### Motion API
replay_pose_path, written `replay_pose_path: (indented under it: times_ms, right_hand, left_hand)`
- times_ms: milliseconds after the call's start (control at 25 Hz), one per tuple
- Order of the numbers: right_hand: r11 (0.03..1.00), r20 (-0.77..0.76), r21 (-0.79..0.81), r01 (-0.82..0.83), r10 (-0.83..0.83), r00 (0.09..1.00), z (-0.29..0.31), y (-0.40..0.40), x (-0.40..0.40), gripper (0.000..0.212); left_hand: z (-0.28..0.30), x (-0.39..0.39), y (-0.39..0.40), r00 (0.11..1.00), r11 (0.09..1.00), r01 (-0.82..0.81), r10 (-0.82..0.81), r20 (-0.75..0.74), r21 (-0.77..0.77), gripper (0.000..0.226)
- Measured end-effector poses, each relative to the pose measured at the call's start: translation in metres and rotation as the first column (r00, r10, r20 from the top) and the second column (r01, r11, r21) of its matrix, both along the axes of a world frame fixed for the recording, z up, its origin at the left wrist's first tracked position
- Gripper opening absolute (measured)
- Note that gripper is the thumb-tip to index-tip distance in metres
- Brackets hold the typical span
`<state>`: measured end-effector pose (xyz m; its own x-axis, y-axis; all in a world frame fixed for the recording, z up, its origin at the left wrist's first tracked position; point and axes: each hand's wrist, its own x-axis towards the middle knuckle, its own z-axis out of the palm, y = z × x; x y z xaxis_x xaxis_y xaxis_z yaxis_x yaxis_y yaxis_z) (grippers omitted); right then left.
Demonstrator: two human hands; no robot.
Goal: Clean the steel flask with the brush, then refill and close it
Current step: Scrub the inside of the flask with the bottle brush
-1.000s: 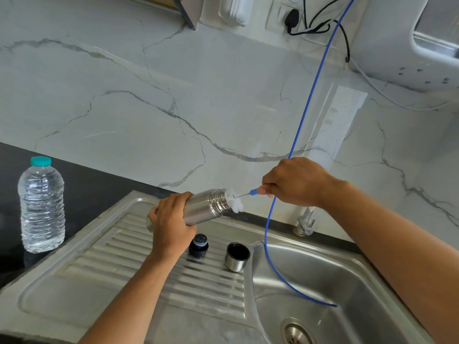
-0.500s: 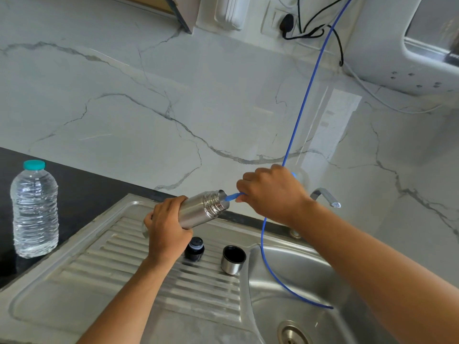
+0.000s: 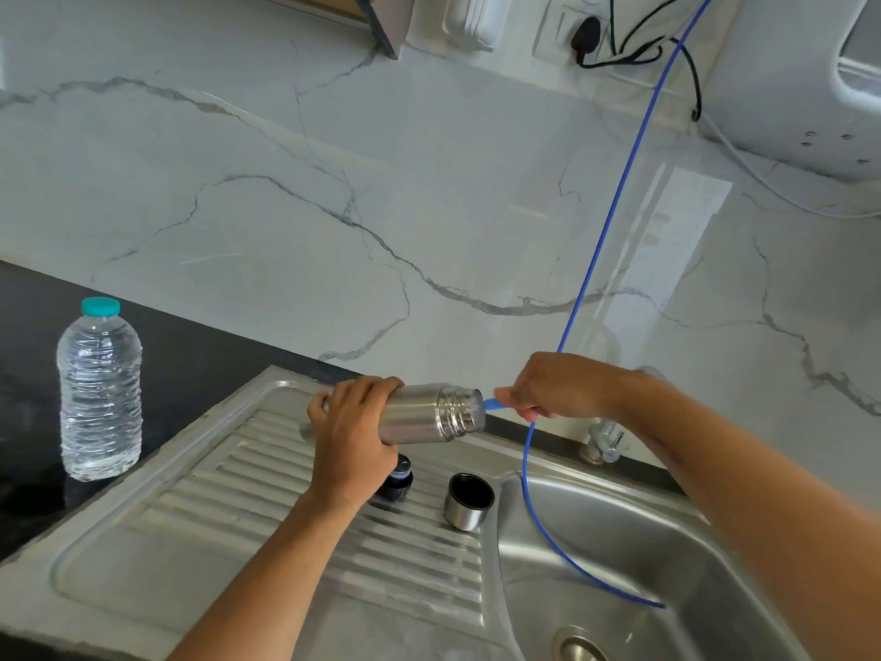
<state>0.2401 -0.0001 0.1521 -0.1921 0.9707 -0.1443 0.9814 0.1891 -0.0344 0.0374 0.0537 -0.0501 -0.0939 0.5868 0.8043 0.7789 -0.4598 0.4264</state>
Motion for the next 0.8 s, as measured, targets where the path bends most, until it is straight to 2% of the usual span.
replay_pose_path:
  times_ms: [40, 80, 120, 160, 200, 240, 280, 320, 360, 400, 480, 560, 680, 720, 800]
  right_hand:
    - [0.997, 0.059, 0.078, 0.007, -0.012, 0.998, -0.005, -0.003, -0.003, 0.052]
    - [0.970, 0.210, 0.244, -0.022, -0.031, 0.977, -0.010, -0.005, -0.004, 0.051]
    - [0.884, 0.403, 0.449, -0.134, -0.066, 0.913, -0.013, -0.007, -0.002, 0.049]
    - [0.751, 0.543, 0.589, -0.300, -0.092, 0.835, -0.016, -0.009, 0.002, 0.046]
    - [0.652, 0.626, 0.627, -0.426, -0.097, 0.774, -0.020, -0.011, 0.005, 0.043]
    - [0.561, 0.656, 0.650, -0.512, -0.075, 0.751, -0.021, -0.014, 0.007, 0.040]
    - [0.510, 0.660, 0.660, -0.551, -0.045, 0.750, -0.019, -0.015, 0.008, 0.041]
    - [0.541, 0.671, 0.632, -0.555, -0.024, 0.741, -0.016, -0.015, 0.008, 0.045]
    - [0.626, 0.668, 0.584, -0.516, -0.009, 0.744, -0.010, -0.017, 0.005, 0.048]
    - [0.716, 0.645, 0.534, -0.449, -0.001, 0.765, -0.003, -0.019, 0.005, 0.053]
    - [0.835, 0.595, 0.451, -0.315, -0.018, 0.804, 0.017, -0.018, 0.015, 0.063]
    - [0.936, 0.462, 0.331, -0.120, -0.050, 0.885, 0.031, -0.011, 0.029, 0.071]
    - [0.995, 0.182, 0.101, 0.026, -0.044, 0.982, 0.020, 0.005, 0.031, 0.066]
    - [0.997, 0.139, 0.069, 0.037, -0.046, 0.989, 0.014, 0.007, 0.023, 0.065]
    - [0.990, 0.145, 0.134, 0.051, -0.070, 0.987, 0.006, 0.006, 0.008, 0.065]
  left_hand:
    - [-0.001, -0.001, 0.000, 1.000, 1.000, -0.015, 0.015, -0.015, -0.022, 0.075]
    - [-0.003, -0.003, 0.002, 1.000, 0.998, -0.031, 0.031, -0.007, -0.058, 0.076]
    - [-0.004, -0.006, 0.004, 0.999, 0.995, -0.035, 0.039, 0.034, -0.098, 0.077]
    - [-0.006, -0.007, 0.006, 0.995, 0.990, -0.031, 0.044, 0.093, -0.135, 0.077]
    - [-0.007, -0.006, 0.007, 0.989, 0.987, -0.023, 0.045, 0.138, -0.161, 0.077]
    - [-0.009, -0.004, 0.008, 0.987, 0.985, -0.014, 0.041, 0.155, -0.169, 0.077]
    - [-0.009, -0.001, 0.007, 0.987, 0.986, -0.006, 0.032, 0.155, -0.164, 0.077]
    - [-0.010, 0.000, 0.006, 0.988, 0.988, 0.003, 0.020, 0.151, -0.153, 0.077]
    - [-0.010, 0.001, 0.005, 0.989, 0.990, 0.012, 0.009, 0.148, -0.142, 0.077]
    - [-0.009, 0.000, 0.005, 0.990, 0.991, 0.015, 0.004, 0.139, -0.131, 0.077]
    - [-0.008, -0.002, 0.005, 0.993, 0.992, 0.010, 0.006, 0.120, -0.126, 0.077]
    - [-0.009, -0.003, 0.006, 0.995, 0.994, -0.004, 0.015, 0.100, -0.111, 0.077]
    - [-0.008, -0.001, 0.003, 0.998, 0.998, 0.007, -0.003, 0.062, -0.062, 0.076]
    - [-0.008, -0.002, 0.003, 0.998, 0.998, 0.005, -0.002, 0.061, -0.056, 0.076]
    - [-0.006, -0.005, 0.005, 0.997, 0.997, -0.026, 0.030, 0.069, -0.072, 0.075]
